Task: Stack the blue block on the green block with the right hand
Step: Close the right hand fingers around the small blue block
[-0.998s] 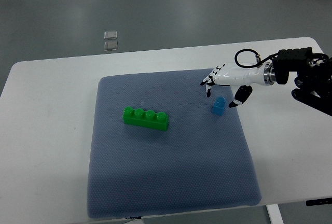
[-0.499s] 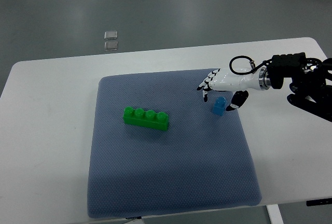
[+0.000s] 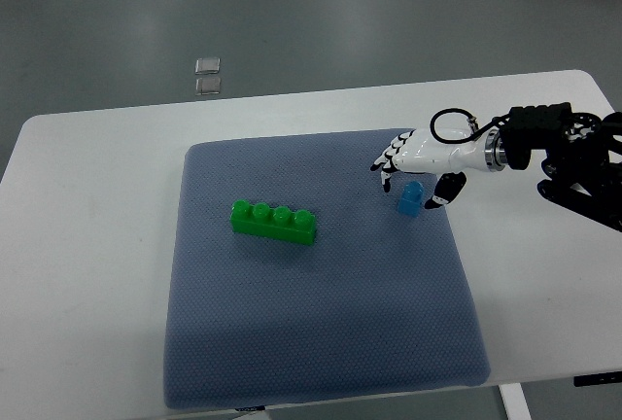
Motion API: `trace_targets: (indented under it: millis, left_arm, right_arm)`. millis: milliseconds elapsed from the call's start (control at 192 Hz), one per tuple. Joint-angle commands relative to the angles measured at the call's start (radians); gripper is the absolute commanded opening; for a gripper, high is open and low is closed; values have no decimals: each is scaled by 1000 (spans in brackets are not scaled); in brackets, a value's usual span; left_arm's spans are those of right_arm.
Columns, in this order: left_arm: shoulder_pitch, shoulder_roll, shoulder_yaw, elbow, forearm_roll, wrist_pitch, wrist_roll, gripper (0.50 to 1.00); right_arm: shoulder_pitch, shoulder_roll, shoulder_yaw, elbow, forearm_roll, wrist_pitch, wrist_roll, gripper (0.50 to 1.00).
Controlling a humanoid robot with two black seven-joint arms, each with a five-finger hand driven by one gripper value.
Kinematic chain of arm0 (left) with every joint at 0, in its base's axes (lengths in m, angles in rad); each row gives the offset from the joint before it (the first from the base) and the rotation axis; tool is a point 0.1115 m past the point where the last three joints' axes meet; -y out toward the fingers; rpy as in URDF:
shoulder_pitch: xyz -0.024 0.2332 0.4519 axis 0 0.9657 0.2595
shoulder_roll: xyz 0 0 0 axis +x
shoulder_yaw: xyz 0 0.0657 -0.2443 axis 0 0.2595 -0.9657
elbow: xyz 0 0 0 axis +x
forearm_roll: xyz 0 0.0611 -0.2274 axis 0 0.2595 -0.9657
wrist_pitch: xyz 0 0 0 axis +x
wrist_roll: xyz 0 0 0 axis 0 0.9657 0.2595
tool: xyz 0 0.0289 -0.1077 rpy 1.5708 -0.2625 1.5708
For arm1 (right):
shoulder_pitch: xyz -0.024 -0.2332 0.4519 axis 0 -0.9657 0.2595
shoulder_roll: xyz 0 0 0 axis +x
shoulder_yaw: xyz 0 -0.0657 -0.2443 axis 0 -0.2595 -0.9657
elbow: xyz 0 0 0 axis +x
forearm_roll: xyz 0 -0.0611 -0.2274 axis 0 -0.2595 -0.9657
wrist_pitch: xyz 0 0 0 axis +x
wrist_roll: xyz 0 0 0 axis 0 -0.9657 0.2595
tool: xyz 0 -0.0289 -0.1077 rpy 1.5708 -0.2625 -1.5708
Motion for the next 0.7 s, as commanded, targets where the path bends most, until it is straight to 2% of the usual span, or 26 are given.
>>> trace_targets:
  millis: [0,203,296,696]
  left_arm:
    - [0,0,0,0,0,1,0,1000]
    - [0,0,0,0,0,-1,0,1000]
    - [0,0,0,0,0,-1,0,1000]
    - [0,0,0,0,0,-1,0,1000]
  right_arm:
    - [0,0,0,0,0,-4,0,889]
    - [0,2,-13,2,-2,-8,3,864]
    - [-2,12,-22,0,-2,-19,3,836]
    - [3,15,-28,-3,-20,-27,3,805]
